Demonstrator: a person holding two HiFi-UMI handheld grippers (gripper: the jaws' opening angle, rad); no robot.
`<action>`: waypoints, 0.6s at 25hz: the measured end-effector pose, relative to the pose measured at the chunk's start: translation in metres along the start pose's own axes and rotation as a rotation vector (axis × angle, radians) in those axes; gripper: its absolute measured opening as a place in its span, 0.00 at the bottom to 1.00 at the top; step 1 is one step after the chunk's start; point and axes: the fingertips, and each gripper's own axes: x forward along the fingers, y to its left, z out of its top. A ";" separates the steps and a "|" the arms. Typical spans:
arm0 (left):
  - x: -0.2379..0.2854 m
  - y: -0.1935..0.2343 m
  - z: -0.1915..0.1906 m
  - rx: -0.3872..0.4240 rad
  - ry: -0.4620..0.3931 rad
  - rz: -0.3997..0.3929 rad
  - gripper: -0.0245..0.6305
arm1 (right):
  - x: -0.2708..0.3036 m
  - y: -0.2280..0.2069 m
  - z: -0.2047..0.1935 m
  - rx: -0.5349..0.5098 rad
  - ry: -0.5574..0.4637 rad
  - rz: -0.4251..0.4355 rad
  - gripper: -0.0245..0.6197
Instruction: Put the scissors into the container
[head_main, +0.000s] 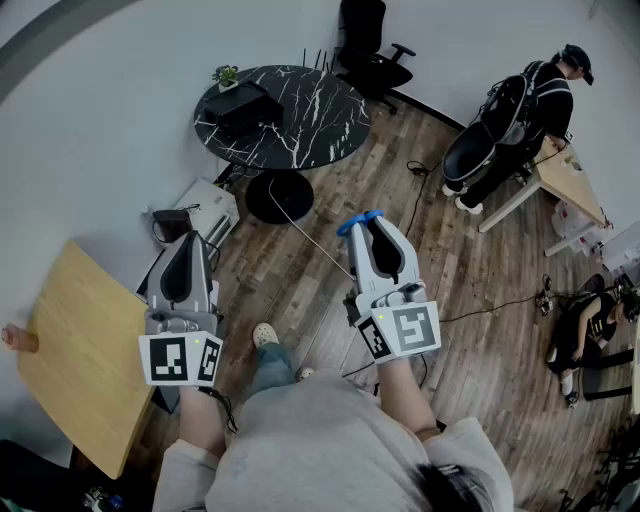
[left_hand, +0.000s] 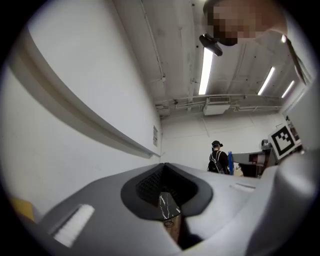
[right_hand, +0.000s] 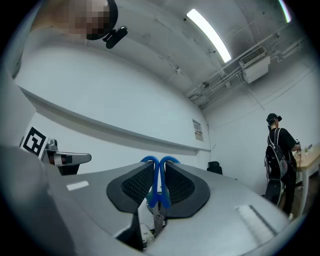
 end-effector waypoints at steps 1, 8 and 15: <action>0.001 0.000 0.000 -0.001 0.000 0.001 0.13 | 0.001 -0.001 0.000 0.000 0.001 0.000 0.15; 0.009 0.005 -0.004 -0.012 0.004 0.000 0.13 | 0.010 -0.003 -0.005 -0.004 0.012 0.000 0.15; 0.028 0.014 -0.015 -0.019 0.015 -0.002 0.13 | 0.029 -0.011 -0.015 0.019 0.020 -0.013 0.15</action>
